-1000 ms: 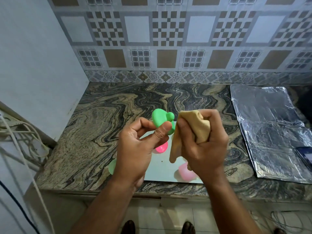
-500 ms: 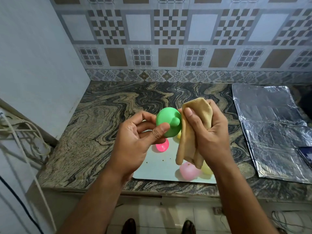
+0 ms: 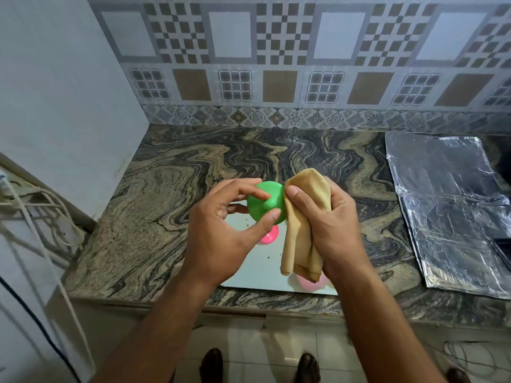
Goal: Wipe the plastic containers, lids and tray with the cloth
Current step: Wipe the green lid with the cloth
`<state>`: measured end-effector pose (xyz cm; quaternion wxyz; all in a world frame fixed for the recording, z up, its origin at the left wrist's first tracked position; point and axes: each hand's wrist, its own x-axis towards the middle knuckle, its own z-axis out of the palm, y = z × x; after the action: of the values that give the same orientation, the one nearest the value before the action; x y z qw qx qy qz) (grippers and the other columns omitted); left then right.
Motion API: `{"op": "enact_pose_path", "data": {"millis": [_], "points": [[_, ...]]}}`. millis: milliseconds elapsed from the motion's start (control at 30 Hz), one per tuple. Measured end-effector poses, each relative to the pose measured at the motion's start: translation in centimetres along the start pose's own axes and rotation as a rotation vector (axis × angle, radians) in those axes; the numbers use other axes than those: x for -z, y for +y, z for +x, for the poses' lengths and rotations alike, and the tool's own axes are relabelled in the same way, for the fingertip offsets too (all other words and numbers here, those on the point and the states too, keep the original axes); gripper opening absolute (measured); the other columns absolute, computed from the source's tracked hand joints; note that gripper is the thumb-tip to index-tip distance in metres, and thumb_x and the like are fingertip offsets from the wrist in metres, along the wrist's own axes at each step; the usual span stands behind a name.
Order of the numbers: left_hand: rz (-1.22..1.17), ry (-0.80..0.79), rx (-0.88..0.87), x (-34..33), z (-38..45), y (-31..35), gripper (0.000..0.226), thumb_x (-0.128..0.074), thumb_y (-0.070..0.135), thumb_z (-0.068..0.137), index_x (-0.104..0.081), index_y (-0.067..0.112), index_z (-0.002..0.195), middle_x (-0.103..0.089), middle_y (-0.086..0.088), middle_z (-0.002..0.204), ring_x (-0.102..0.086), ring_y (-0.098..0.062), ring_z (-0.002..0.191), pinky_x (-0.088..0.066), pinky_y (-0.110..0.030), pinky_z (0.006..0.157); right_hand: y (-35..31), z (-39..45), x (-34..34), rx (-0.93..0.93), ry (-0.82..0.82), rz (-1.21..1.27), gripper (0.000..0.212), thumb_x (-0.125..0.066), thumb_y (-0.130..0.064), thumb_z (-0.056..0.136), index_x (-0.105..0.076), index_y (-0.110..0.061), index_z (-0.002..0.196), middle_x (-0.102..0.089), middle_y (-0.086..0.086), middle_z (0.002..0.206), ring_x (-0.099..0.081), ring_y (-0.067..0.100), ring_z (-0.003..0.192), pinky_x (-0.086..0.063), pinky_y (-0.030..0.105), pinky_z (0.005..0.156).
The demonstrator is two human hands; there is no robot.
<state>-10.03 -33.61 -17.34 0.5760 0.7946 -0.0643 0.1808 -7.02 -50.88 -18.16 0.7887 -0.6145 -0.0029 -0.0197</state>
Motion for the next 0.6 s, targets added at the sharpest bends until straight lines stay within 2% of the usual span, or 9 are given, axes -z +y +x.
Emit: {"op": "enact_pose_path", "data": {"millis": [100,200,300,433,533,600], "points": [[0.071,0.047,-0.031,0.4,-0.4,-0.6,0.025,-0.091,0.015,0.08,-0.077,0.012,0.101,-0.073,0.0,0.121,-0.075,-0.014,0.108,-0.062,-0.029,0.09,0.5,-0.2,-0.7,-0.01,0.012,-0.079,0.019,-0.078,-0.015,0.093,-0.07,0.002,0.099,-0.067,0.011,0.084,-0.062,0.011,0.074,-0.052,0.025,0.066],[0.088,0.087,0.014,1.4,-0.8,-1.5,0.024,-0.089,0.014,0.082,-0.077,0.009,0.102,-0.075,-0.002,0.121,-0.075,-0.004,0.105,-0.06,-0.02,0.088,1.2,-0.4,-1.1,0.037,-0.019,-0.19,0.026,-0.078,-0.018,0.095,-0.066,0.005,0.098,-0.063,0.013,0.079,-0.057,0.009,0.074,-0.048,0.022,0.067],[0.126,0.151,0.084,3.5,-1.1,-3.5,0.021,-0.087,0.018,0.085,-0.075,0.012,0.102,-0.078,0.003,0.12,-0.076,-0.004,0.103,-0.063,-0.026,0.087,1.9,-0.5,-1.1,0.097,-0.017,-0.319,0.027,-0.079,-0.017,0.094,-0.061,0.003,0.092,-0.058,-0.007,0.071,-0.053,0.002,0.066,-0.044,0.016,0.064],[0.297,0.198,0.183,7.6,-3.1,-8.0,0.018,-0.085,0.026,0.086,-0.074,0.02,0.099,-0.079,0.009,0.107,-0.075,-0.003,0.094,-0.064,-0.032,0.083,3.0,-0.9,-0.7,0.052,-0.015,-0.304,0.024,-0.075,-0.011,0.096,-0.059,0.006,0.095,-0.06,-0.019,0.063,-0.058,-0.007,0.055,-0.045,0.009,0.055],[0.396,0.171,0.282,9.6,-5.7,-11.7,0.017,-0.087,0.028,0.085,-0.073,0.024,0.095,-0.078,0.012,0.096,-0.074,-0.004,0.088,-0.064,-0.037,0.081,4.0,-1.3,-0.6,0.036,-0.029,-0.336,0.024,-0.077,-0.016,0.095,-0.062,0.002,0.095,-0.062,-0.017,0.069,-0.058,-0.004,0.062,-0.046,0.014,0.062],[0.432,0.149,0.341,9.8,-7.0,-13.6,0.017,-0.087,0.029,0.084,-0.072,0.029,0.092,-0.078,0.009,0.093,-0.075,-0.005,0.088,-0.064,-0.04,0.08,4.4,-1.5,-0.8,0.028,-0.026,-0.319,0.026,-0.078,-0.019,0.094,-0.063,0.002,0.096,-0.065,-0.008,0.076,-0.058,0.002,0.068,-0.049,0.02,0.065]]}}
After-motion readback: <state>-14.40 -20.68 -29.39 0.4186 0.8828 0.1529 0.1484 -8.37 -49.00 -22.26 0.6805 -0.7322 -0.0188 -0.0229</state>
